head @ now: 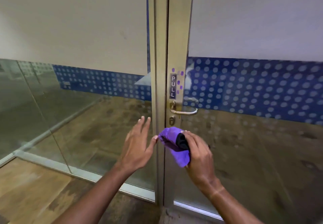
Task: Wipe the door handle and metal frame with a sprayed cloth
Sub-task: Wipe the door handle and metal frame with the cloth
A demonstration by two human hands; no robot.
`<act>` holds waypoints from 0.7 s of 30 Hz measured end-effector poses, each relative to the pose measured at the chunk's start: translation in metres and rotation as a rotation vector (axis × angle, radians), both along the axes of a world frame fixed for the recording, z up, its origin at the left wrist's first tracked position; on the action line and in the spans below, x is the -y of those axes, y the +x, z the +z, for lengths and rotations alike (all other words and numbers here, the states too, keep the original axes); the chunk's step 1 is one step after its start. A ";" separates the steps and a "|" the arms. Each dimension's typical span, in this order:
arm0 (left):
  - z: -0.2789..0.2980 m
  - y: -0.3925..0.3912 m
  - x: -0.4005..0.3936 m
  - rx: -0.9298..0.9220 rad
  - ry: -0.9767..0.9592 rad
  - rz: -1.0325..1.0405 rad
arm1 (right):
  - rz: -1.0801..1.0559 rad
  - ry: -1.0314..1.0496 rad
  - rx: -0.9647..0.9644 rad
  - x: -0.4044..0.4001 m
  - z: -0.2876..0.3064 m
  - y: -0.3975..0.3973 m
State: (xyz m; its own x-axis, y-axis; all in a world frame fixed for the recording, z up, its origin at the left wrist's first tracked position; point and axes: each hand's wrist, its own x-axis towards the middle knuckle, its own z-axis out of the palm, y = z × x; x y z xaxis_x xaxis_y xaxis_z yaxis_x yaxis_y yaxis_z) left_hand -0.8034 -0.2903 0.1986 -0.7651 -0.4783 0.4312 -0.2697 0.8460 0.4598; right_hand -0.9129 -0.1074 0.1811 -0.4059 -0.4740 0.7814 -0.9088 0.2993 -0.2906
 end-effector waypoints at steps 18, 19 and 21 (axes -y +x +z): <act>-0.018 -0.165 0.097 0.049 -0.227 -0.103 | -0.209 0.019 -0.181 0.083 0.011 -0.137; -0.019 -0.173 0.101 0.046 -0.221 -0.102 | -0.206 0.026 -0.190 0.087 0.013 -0.144; -0.022 -0.186 0.109 0.030 -0.219 -0.096 | -0.202 0.043 -0.202 0.097 0.018 -0.156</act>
State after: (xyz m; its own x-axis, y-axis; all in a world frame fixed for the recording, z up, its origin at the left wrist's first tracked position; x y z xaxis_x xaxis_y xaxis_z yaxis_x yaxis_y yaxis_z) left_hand -0.9892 -0.3991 0.1770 -0.8164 -0.3007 0.4931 -0.1942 0.9470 0.2560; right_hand -1.0694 -0.2041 0.1994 -0.3336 -0.4340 0.8369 -0.8675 0.4887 -0.0923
